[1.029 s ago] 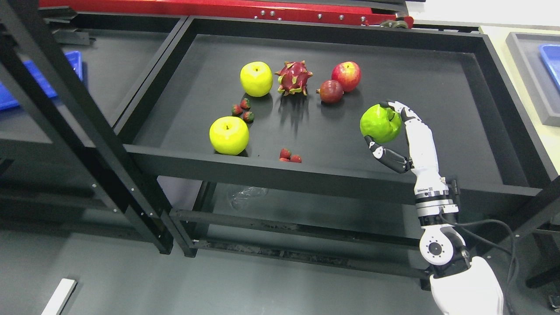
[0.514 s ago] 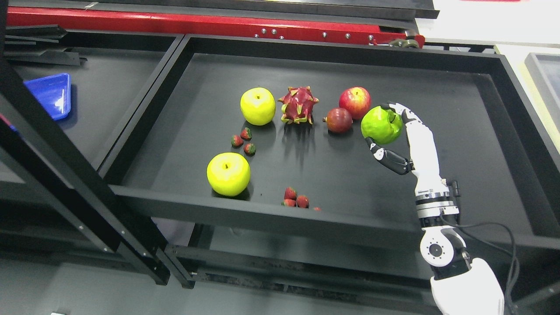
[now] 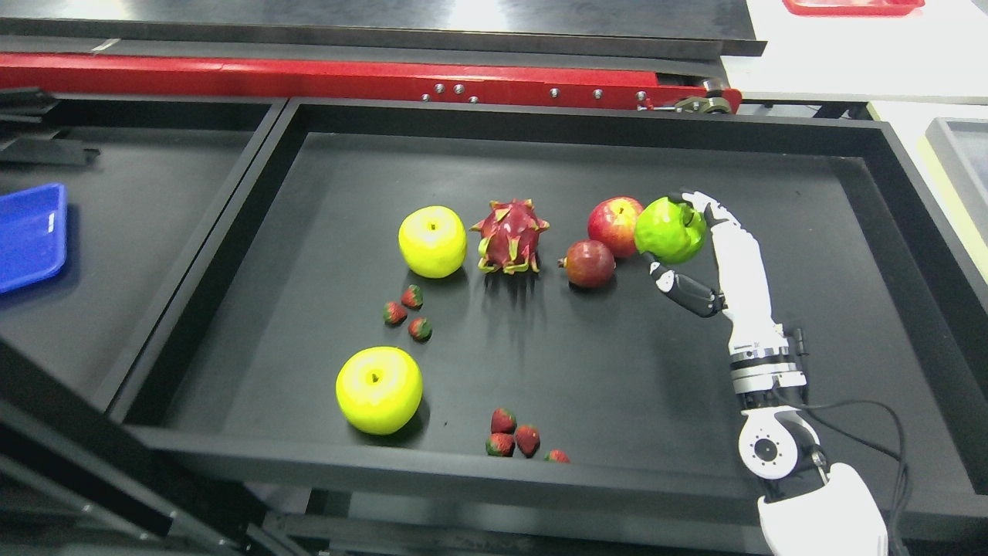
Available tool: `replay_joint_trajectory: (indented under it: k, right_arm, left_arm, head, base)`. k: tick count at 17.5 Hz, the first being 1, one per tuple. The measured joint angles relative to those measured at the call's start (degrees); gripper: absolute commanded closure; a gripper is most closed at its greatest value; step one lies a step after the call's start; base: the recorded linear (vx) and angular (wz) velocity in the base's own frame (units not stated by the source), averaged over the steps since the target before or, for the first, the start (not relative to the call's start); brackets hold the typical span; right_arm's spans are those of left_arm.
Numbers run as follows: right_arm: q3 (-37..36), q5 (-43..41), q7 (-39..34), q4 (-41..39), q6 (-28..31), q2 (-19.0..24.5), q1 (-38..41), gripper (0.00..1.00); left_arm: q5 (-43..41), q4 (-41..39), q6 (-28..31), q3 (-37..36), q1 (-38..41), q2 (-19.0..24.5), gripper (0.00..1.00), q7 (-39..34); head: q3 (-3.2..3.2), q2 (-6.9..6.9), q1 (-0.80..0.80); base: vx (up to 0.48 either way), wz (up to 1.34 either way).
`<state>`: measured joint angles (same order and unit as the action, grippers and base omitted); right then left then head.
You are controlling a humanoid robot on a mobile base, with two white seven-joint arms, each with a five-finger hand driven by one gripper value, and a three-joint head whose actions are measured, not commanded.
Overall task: Place green apple on left shelf middle layer
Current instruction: 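Lower the apple onto the shelf near the dragon fruit and release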
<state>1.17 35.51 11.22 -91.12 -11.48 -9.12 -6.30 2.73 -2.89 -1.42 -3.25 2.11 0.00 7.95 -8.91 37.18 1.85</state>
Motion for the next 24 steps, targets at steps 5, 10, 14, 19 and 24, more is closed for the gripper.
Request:
replay_joint_trajectory:
  k: [5,10,14,19,24]
  right_arm:
    - [3.8,0.0,-12.8,0.1,-0.7,-0.2,1.1,1.0]
    - [9.2,0.1,-20.6,0.9,-3.7,-0.1,-3.1,1.0]
    - [11.6,-0.8,-24.9,2.7,-3.9,-0.1,-7.5,0.78]
    - [13.2,-2.7,-28.9,4.1,-3.2,0.1,-9.6,0.0]
    - [10.1,-11.4,-29.2,4.9,-2.1,1.0,-8.2,0.0]
  left_arm:
    - [0.0,0.0,0.0,0.0,0.0,0.0,0.0,0.0]
    - [0.0,0.0,0.0,0.0,0.0,0.0,0.0,0.0]
    - [0.0,0.0,0.0,0.0,0.0,0.0,0.0,0.0]
    - [0.0,0.0,0.0,0.0,0.0,0.0,0.0,0.0]
    - [0.0,0.0,0.0,0.0,0.0,0.0,0.0,0.0]
  head:
    - [0.0,0.0,0.0]
    - [0.0,0.0,0.0]
    - [0.0,0.0,0.0]
    - [0.0,-0.01,0.0]
    - [0.0,-0.01,0.0]
  base:
    - [0.111,-0.2]
    - [0.027,-0.05]
    - [-0.003,0.02]
    - [-0.001,0.0]
    - [0.0,0.0]
